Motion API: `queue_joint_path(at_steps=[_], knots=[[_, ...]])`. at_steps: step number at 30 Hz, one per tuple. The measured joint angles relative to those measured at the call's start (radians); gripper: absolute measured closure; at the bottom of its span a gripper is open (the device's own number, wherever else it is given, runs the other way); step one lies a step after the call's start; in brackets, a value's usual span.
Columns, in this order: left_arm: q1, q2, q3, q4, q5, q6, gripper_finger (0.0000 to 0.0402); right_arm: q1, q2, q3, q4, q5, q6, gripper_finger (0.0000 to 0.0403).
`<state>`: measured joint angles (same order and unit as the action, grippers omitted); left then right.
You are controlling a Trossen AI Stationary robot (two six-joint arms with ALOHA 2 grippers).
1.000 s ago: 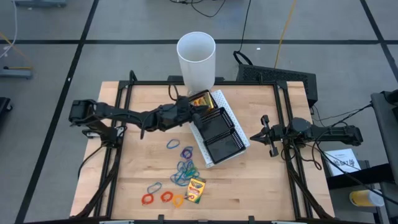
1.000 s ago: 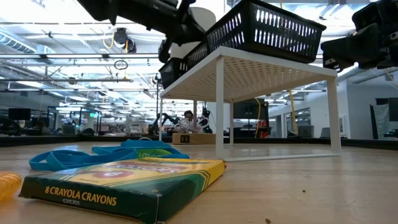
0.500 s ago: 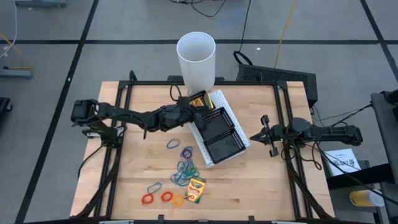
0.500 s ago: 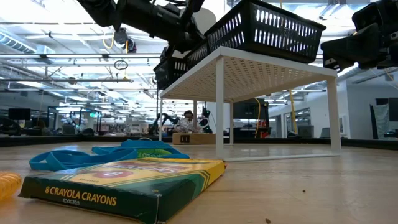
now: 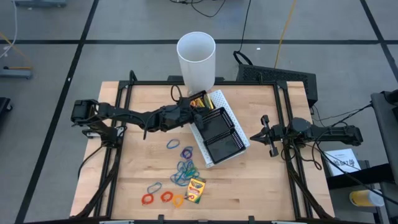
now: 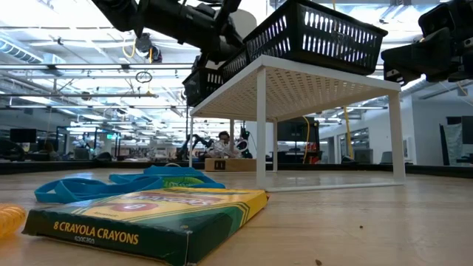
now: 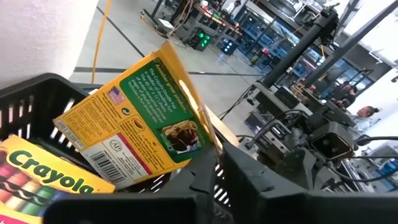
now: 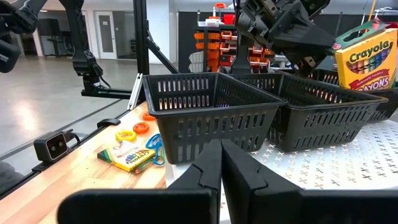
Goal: Pick & Place Office Desk Supplies
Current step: Put the crayon box into the top black bin on the shelf, then adjust the top black bin on the shelf
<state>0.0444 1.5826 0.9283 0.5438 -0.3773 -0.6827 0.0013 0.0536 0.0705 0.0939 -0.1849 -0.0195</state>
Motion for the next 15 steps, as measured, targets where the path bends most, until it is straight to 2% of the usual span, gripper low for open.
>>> queue_joint_path(at_steps=[7, 15], knots=[[0.001, -0.008, 0.0, -0.002, 0.038, 0.007, 0.0323, 0.0, 0.0, 0.0, 0.0, 0.0, 0.0, 0.0403], [0.001, -0.05, 0.001, 0.005, 0.112, 0.007, 0.032, 0.0, 0.0, 0.0, 0.0, 0.0, 0.0, 0.0403]])
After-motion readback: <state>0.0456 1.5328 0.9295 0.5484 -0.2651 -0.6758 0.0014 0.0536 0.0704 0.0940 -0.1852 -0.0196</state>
